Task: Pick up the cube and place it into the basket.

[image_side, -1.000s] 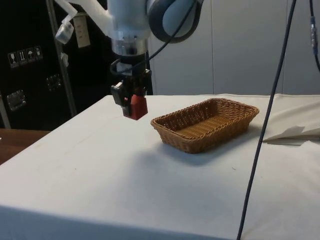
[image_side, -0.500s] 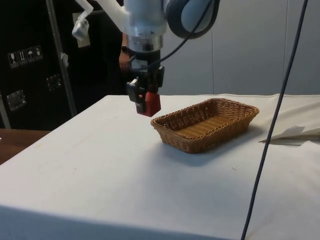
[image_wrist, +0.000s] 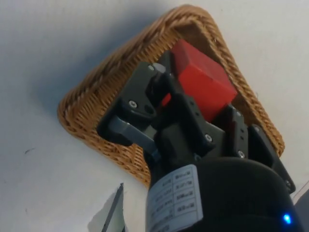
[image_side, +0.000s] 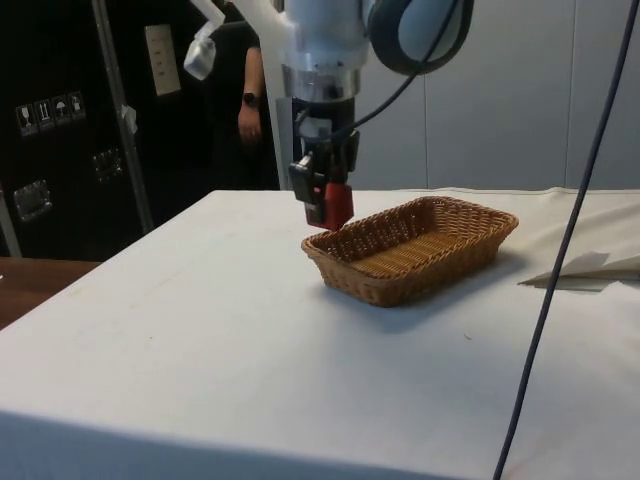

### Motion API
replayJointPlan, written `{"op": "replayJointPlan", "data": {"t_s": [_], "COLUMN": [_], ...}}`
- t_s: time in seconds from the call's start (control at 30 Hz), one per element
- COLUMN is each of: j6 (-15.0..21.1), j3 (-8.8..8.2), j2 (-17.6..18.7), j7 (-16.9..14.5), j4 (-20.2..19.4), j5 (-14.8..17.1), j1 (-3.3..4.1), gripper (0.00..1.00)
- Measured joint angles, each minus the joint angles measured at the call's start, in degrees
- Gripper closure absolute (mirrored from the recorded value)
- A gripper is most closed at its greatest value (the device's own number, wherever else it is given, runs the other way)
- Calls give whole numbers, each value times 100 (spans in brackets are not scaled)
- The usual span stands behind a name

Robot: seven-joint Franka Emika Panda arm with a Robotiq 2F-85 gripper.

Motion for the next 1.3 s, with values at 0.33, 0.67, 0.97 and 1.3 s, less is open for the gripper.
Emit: {"op": "replayJointPlan", "data": {"t_s": [0.33,0.67,0.97,1.3], "j6": [195,579,1031,1593], "j3": [-223,-413,-630,-1077], "j2": [-229,-315,-286,-115], "j7": [-350,-596,-814,-1232], "j4": [-458,-945,-1324,-1633], "j5": [0,0,0,0], "j1": [-52,-103,-138,-178], "gripper": [99,99,99,99]}}
